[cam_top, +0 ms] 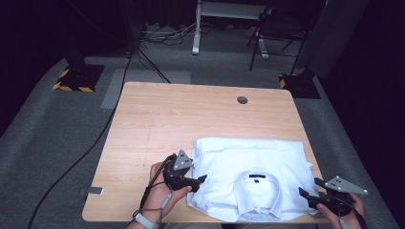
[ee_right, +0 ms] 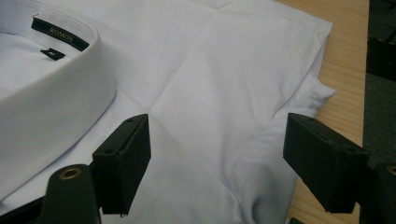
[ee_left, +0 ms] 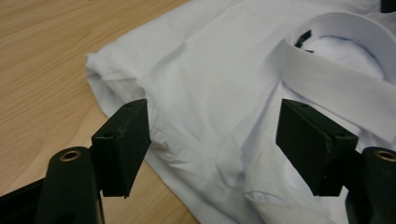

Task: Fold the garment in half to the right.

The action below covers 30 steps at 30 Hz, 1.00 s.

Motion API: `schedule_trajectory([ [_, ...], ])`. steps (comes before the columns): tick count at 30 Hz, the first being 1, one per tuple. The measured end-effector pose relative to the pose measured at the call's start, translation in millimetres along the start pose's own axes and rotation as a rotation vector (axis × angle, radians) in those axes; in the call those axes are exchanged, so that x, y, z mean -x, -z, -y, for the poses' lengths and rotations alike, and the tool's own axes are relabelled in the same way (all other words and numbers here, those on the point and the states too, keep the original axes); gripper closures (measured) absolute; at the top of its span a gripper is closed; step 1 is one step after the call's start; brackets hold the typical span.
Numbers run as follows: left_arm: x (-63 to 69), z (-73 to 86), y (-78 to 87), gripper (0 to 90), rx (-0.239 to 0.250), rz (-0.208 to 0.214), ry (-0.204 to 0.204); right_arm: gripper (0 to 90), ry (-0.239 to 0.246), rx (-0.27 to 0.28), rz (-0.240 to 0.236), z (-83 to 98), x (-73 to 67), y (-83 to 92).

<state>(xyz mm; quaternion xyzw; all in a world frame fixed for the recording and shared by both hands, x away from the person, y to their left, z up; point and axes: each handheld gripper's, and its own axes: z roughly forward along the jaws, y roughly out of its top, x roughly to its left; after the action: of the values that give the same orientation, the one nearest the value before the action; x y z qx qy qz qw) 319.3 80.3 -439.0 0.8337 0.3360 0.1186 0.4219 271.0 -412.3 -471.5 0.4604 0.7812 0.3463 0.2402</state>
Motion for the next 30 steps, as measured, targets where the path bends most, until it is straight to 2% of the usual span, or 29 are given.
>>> schedule_trajectory([
  [3,-3.0,-1.0,-4.6,26.4,0.01,0.007,0.009,23.9,0.003,-0.006,-0.008,0.7,0.1,-6.6],
  [6,-4.1,-1.2,-6.3,26.6,0.01,-0.015,-0.001,23.7,0.001,-0.013,-0.014,3.3,-0.7,-12.6],
  [9,-9.1,-1.6,-8.5,27.6,0.037,-0.023,0.002,23.4,0.0,-0.016,-0.018,5.0,-2.3,-15.6],
  [13,-20.5,-4.6,-15.2,27.2,0.055,-0.047,0.025,23.0,-0.005,-0.019,-0.021,7.2,-5.5,-19.8],
  [17,-32.6,-7.5,-25.9,27.0,0.03,-0.072,0.031,21.8,-0.006,-0.037,-0.018,12.2,-6.9,-26.7],
  [20,-39.3,-10.9,-33.1,26.9,0.02,-0.078,0.03,21.4,-0.024,-0.023,-0.021,15.1,-5.8,-28.4],
  [27,-47.3,-23.9,-44.3,26.2,0.016,-0.097,-0.001,21.4,-0.054,-0.011,-0.027,18.5,-3.1,-28.6],
  [30,-52.8,-28.2,-50.4,26.1,0.01,-0.108,0.005,21.4,-0.06,-0.013,-0.025,18.3,-3.3,-28.8],
])
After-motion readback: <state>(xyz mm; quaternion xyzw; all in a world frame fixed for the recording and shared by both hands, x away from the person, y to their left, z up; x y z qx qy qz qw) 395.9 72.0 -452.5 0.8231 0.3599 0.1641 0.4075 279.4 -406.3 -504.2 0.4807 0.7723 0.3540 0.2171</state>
